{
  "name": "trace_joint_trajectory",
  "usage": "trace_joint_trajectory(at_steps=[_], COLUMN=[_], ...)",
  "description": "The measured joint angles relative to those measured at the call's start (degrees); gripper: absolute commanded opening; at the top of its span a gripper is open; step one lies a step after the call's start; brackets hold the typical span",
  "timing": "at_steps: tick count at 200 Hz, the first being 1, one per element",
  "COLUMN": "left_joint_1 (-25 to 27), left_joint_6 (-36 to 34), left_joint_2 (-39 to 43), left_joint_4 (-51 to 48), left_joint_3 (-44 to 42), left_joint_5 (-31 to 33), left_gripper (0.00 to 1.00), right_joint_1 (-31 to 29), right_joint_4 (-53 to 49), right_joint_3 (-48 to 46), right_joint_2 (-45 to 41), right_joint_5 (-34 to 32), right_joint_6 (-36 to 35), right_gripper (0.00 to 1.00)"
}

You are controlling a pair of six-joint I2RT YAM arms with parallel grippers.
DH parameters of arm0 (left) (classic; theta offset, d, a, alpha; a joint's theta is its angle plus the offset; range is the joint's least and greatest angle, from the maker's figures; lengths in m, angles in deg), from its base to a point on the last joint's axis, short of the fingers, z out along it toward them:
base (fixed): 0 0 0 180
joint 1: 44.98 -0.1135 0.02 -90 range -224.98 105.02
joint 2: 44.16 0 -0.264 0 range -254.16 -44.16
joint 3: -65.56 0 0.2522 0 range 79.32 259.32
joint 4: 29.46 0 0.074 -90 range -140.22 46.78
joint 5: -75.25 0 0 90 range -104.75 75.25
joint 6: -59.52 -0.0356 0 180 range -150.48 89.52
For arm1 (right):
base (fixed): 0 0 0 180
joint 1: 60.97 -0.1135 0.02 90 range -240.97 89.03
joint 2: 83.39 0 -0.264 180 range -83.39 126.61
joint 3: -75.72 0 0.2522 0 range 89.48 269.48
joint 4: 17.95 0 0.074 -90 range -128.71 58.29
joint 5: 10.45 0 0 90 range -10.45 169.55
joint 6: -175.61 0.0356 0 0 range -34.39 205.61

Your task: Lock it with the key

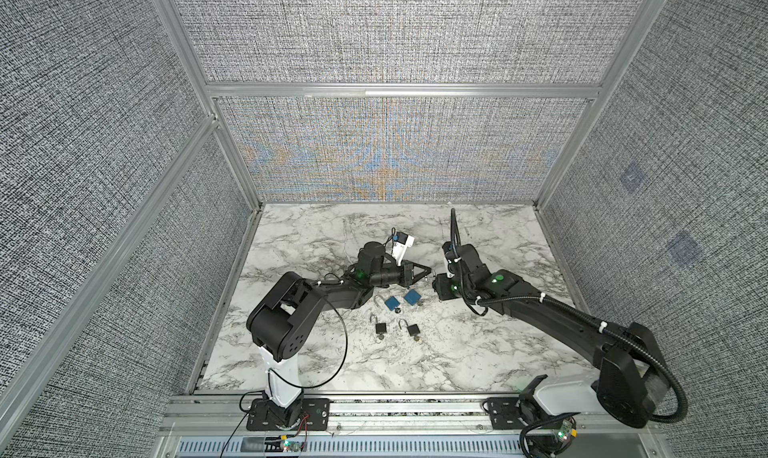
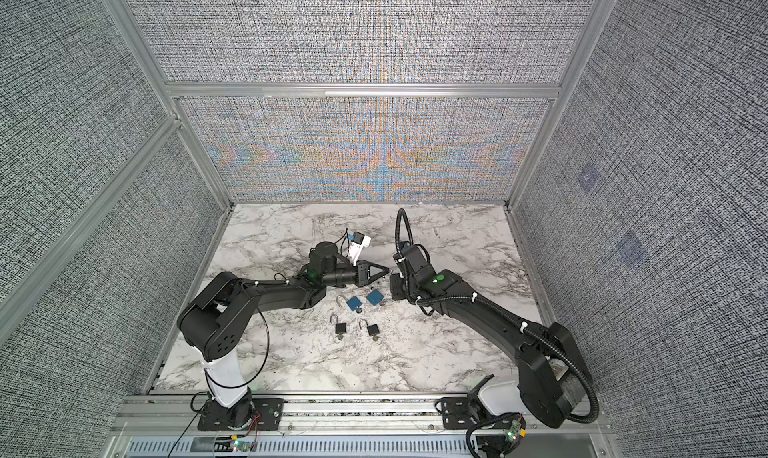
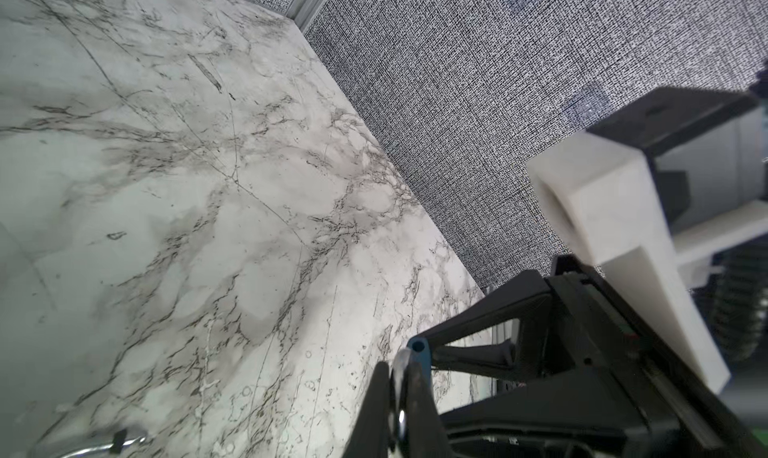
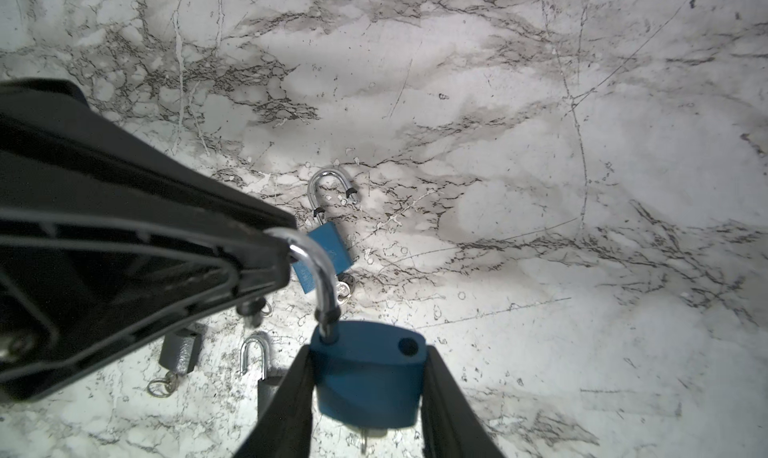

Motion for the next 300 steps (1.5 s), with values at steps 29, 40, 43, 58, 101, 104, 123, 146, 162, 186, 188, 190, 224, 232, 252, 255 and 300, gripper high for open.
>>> trace_joint_trajectory(at_steps=[29,40,43,58,101,104,123,146,162,186,188,190,224,232,252,255,300], left_joint_1=[-0.09,-0.09,-0.09,-0.04,-0.04,-0.04,0.00,0.02,0.02,0.02,0.02,0.02,0.02,0.02,0.02,0.02,0.02], left_joint_6=[2.29,4.26,4.63,7.43,12.31,12.33,12.83,12.90,12.59,12.26,12.24,12.24,12.48,12.57,13.22,13.31,13.77], left_joint_2=[0.59,1.29,1.44,2.16,4.52,4.70,5.86,7.04,7.41,7.50,7.50,7.50,7.50,7.50,7.50,7.50,7.50], left_joint_4=[-1.73,-1.40,-1.22,-0.17,-1.92,-2.16,-4.68,-8.35,-10.75,-12.46,-12.52,-12.70,-13.90,-13.88,-13.70,-13.73,-13.57], left_joint_3=[-0.42,-0.42,-0.42,-0.42,0.92,1.07,2.25,3.87,5.20,6.12,6.12,6.12,6.36,6.67,7.13,7.21,7.50], left_joint_5=[2.73,3.74,3.98,5.57,9.38,9.57,10.71,11.67,12.09,13.03,13.09,13.16,13.35,13.35,13.35,13.35,13.29], left_gripper=[0.00,0.00,0.00,0.00,0.00,0.00,0.00,0.00,0.00,0.00,0.00,0.00,0.00,0.00,0.00,0.00,0.00], right_joint_1=[0.37,0.74,0.83,1.07,1.05,1.07,1.49,2.67,3.52,4.35,4.37,4.39,5.03,5.25,5.66,5.66,6.27], right_joint_4=[5.29,6.71,7.08,9.05,14.47,14.86,18.34,21.70,24.00,25.99,26.05,26.25,28.22,28.52,29.42,29.55,30.18], right_joint_3=[-2.78,-4.63,-5.14,-7.56,-11.89,-12.13,-13.86,-14.19,-13.73,-12.13,-12.04,-11.89,-10.51,-10.16,-9.79,-9.79,-9.79], right_joint_2=[-4.00,-5.77,-6.21,-8.44,-12.41,-12.57,-13.00,-11.28,-9.46,-6.69,-6.58,-6.38,-4.22,-3.69,-2.71,-2.60,-1.75], right_joint_5=[3.08,3.19,3.19,3.61,4.39,4.39,4.11,4.02,4.11,4.87,4.94,5.07,6.62,6.95,7.65,7.65,8.68], right_joint_6=[0.96,1.51,1.62,2.16,2.51,2.51,2.47,2.25,2.19,1.53,1.44,1.40,0.79,0.79,0.61,0.61,0.66], right_gripper=[0.67,0.67,0.67,0.67,0.60,0.58,0.53,0.50,0.49,0.48,0.48,0.48,0.44,0.43,0.44,0.43,0.37])
